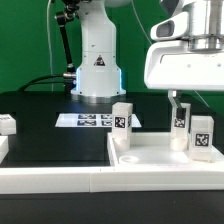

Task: Assemble square table

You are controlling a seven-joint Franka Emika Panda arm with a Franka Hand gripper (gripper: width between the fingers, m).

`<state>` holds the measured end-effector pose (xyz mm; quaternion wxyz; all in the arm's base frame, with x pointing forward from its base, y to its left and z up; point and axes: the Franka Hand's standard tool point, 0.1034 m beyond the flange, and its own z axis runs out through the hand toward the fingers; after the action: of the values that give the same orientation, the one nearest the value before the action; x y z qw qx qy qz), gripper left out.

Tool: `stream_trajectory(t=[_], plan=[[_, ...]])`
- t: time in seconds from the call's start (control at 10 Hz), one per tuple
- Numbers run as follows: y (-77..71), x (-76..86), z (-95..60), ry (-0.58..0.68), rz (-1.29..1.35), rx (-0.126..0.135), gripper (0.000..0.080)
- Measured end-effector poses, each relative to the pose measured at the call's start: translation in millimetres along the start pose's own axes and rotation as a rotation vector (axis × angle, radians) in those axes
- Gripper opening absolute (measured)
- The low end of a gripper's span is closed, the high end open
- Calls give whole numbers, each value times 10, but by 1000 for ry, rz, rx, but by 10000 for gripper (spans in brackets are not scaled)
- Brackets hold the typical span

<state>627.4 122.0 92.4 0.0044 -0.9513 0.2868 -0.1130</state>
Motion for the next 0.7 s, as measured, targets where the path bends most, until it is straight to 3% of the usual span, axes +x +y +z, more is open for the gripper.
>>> stream_trajectory(t=[0.7], plan=[[-1, 2, 10, 18, -394, -15, 649]])
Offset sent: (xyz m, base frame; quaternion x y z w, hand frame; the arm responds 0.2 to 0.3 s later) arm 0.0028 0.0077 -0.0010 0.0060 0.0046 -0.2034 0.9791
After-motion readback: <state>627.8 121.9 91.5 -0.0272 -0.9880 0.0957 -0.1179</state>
